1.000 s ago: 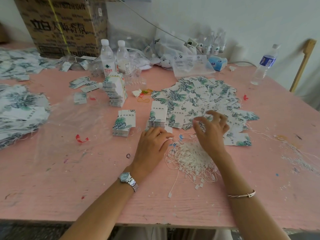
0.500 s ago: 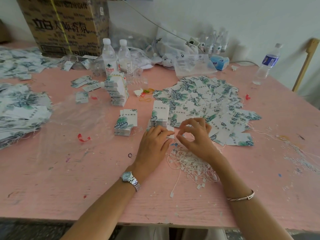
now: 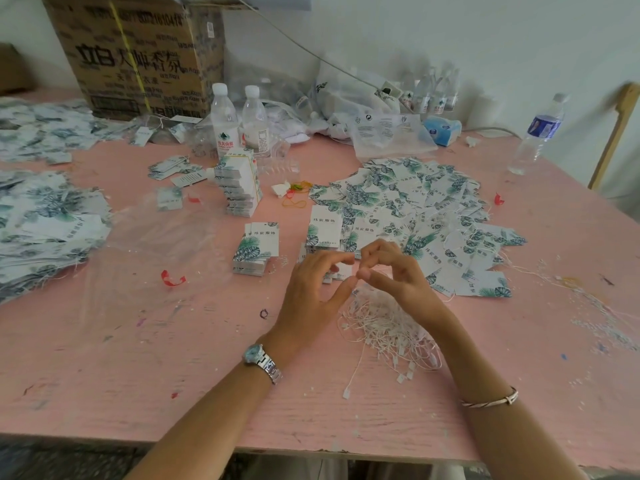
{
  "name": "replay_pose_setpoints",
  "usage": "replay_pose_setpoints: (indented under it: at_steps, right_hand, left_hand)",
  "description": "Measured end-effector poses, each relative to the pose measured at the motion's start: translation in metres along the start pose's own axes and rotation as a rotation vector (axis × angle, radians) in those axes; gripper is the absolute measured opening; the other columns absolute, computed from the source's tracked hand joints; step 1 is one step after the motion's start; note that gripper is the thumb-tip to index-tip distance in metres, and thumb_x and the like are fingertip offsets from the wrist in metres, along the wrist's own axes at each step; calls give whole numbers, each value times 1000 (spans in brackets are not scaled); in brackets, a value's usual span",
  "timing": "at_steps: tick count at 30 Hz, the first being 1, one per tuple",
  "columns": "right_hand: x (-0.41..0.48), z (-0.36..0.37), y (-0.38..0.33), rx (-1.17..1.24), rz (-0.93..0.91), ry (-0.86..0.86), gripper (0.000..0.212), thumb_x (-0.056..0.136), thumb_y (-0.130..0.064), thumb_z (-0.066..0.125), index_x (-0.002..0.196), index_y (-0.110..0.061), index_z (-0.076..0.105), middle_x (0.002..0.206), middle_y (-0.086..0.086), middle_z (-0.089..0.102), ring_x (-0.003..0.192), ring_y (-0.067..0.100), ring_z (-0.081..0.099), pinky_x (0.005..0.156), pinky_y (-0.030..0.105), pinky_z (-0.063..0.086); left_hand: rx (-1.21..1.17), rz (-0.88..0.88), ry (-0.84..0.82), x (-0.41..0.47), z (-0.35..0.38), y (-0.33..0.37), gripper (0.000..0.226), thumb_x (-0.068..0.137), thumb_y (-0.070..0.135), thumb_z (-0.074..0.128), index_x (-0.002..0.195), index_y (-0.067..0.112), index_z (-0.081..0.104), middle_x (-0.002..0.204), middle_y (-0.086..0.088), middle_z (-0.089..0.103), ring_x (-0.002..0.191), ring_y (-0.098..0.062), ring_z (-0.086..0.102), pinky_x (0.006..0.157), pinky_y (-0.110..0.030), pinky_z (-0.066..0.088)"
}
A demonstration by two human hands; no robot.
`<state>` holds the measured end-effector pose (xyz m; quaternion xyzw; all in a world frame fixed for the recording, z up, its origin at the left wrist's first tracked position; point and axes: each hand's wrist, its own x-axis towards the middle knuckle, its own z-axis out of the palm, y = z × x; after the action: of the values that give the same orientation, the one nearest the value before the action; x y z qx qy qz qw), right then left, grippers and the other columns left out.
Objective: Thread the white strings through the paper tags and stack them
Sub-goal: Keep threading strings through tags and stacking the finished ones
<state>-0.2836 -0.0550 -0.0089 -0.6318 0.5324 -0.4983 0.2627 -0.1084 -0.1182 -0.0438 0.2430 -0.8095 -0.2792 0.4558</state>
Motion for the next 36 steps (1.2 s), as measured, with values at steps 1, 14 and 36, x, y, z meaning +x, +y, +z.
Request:
replay_pose_setpoints:
  at_steps: [1, 14, 36]
  right_hand:
    - [0, 0, 0, 12, 6, 3, 19, 85, -29, 71, 83, -10, 74, 101, 4, 58, 106, 26, 50, 104, 52, 30]
    - [2, -3, 1, 312, 53, -43, 12, 90, -18, 66, 81, -11, 71, 94, 9, 67, 91, 21, 60, 84, 29, 49]
    - [8, -23, 8, 699, 178, 579, 23, 96, -27, 58, 80, -14, 67, 80, -1, 66, 75, 10, 57, 70, 23, 45]
  left_hand:
    - [-27, -12, -26, 0, 1, 0, 29, 96, 40, 58, 117, 23, 67, 112, 23, 62, 104, -6, 58, 95, -35, 46]
    - [-31, 50, 107, 2, 0, -1, 18, 91, 24, 63, 91, 8, 70, 99, 4, 67, 96, -14, 64, 87, -41, 51]
    - [-18, -39, -126, -1, 4, -2, 29, 96, 41, 39, 83, 19, 51, 86, -1, 57, 87, -19, 52, 85, -30, 36]
